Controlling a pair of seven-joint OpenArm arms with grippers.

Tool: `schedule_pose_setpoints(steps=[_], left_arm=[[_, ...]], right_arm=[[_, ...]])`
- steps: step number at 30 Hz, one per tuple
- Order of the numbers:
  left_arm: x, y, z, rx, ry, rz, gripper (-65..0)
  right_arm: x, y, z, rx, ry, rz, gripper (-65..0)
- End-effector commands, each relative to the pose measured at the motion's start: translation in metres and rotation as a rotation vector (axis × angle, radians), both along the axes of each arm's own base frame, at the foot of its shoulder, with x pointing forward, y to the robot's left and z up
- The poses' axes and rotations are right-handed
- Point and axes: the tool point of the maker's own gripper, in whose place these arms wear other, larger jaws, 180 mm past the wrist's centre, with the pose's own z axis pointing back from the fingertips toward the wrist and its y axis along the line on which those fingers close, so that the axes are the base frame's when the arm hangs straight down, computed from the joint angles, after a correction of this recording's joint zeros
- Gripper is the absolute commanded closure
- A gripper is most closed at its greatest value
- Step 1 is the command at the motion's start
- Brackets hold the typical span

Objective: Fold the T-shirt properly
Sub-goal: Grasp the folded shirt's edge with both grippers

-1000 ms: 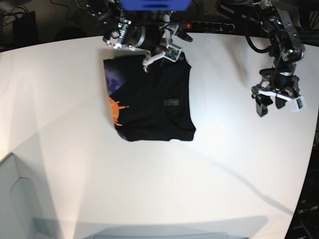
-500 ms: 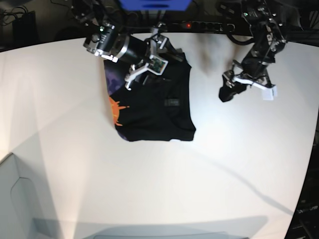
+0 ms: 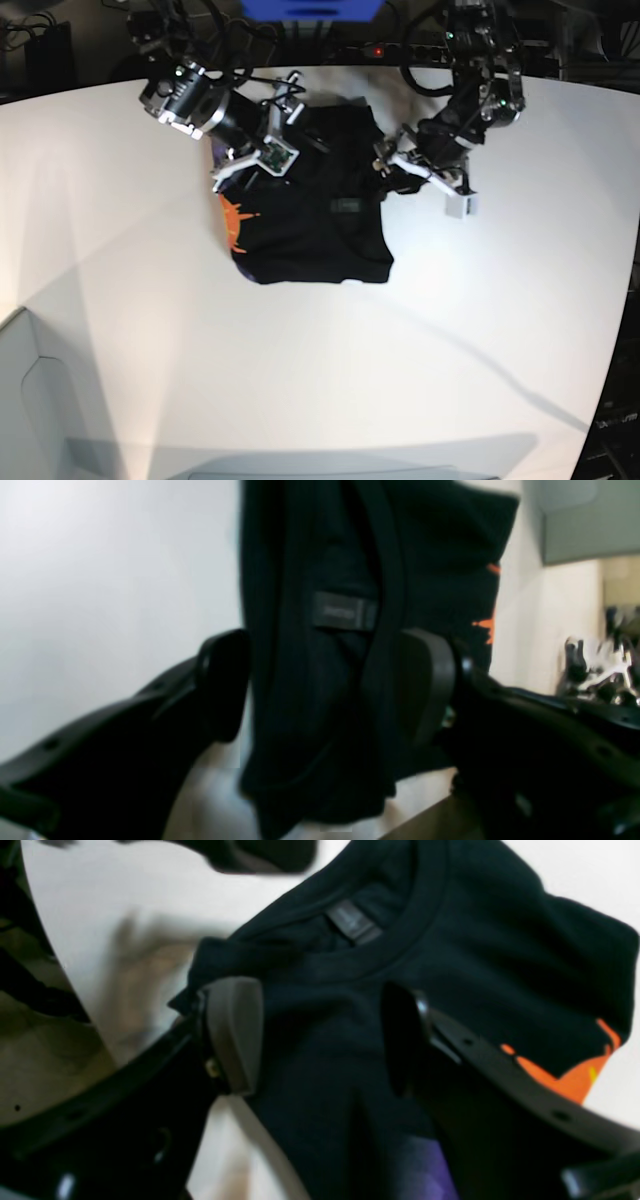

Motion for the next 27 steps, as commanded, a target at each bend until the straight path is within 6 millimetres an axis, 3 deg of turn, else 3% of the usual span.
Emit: schedule_pose_setpoints(steps=[1, 4, 10, 16, 21, 24, 27], left_arm=[[0.003, 0.000, 0.005, 0.003, -0.023, 0.003, -43.3], [0.005, 0.000, 0.003, 0.024, -0.022, 0.016, -43.3], [-0.002, 0.001, -0.021, 0.030, 0.049, 0.022, -43.3], [-0.003, -0.002, -0.049, 0.002, 0.130, 0.017, -43.3], [0.004, -0.010, -0.057, -0.024, 0.148, 0.019, -42.5], [0.009, -0.010, -0.057, -0.027, 0.147, 0.018, -32.2], [0.013, -0.009, -0.063, -0.026, 0.161, 0.019, -12.4]], right_arm=[[0.003, 0.004, 0.011, 0.040, -0.029, 0.005, -38.1], [0.001, 0.003, 0.010, 0.035, -0.024, 0.005, -38.1], [0.003, 0.000, 0.009, 0.028, -0.026, -0.005, -38.1], [0.024, -0.028, 0.012, 0.021, -0.043, -0.124, -38.4], [0.037, -0.052, 0.013, 0.007, -0.055, -0.210, -38.4], [0.041, -0.066, 0.012, -0.009, -0.060, -0.248, -38.4], [0.048, -0.081, 0.014, -0.011, -0.066, -0.309, -38.4]])
